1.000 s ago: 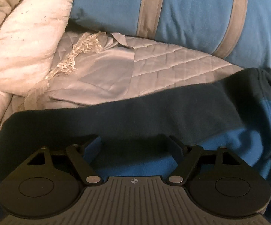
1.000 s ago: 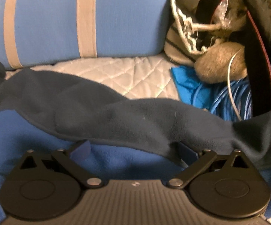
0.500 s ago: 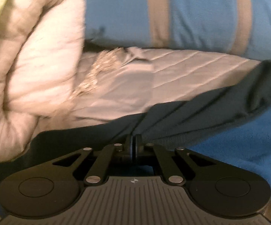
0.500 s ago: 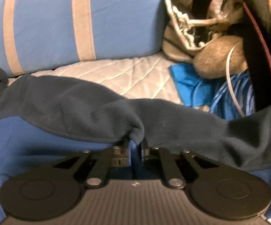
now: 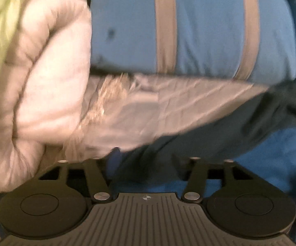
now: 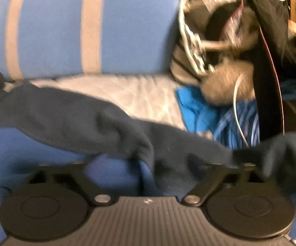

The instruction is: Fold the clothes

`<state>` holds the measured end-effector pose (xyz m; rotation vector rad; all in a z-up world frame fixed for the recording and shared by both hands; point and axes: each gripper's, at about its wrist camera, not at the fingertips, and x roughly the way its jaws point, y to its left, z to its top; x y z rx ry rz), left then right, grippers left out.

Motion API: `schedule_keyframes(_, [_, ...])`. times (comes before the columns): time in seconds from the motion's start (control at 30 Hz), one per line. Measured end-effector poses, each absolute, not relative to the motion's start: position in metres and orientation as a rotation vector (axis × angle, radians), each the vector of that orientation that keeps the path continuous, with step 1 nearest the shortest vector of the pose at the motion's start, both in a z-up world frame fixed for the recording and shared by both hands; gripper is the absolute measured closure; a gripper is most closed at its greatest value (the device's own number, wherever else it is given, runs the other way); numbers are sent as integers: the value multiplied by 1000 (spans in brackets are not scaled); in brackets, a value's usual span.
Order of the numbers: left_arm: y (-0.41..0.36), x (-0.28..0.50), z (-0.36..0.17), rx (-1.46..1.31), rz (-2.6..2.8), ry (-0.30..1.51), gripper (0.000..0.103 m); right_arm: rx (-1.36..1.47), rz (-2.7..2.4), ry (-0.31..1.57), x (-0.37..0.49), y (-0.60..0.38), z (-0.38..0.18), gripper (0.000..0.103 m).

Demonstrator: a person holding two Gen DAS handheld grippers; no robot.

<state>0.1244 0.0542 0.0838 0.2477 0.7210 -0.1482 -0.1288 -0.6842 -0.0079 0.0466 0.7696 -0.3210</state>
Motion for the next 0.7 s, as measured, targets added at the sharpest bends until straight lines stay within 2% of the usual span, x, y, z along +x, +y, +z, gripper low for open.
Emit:
schedule_keyframes(0.07, [51,117,103,242,-167,683,34,73,-273,749,-130,-680,7,0])
schedule_keyframes(0.37, [32,83,199,248,-292,559,32,59,-174,653,-129,-655,85,0])
schedule_keyframes(0.5, [26,68,239,211,-340,514,27,46,-152,605,-131,-650,125,0])
schedule_keyframes(0.7, [18,45,274,146,-441,479,26,21,-153,538,-140,-656,186,0])
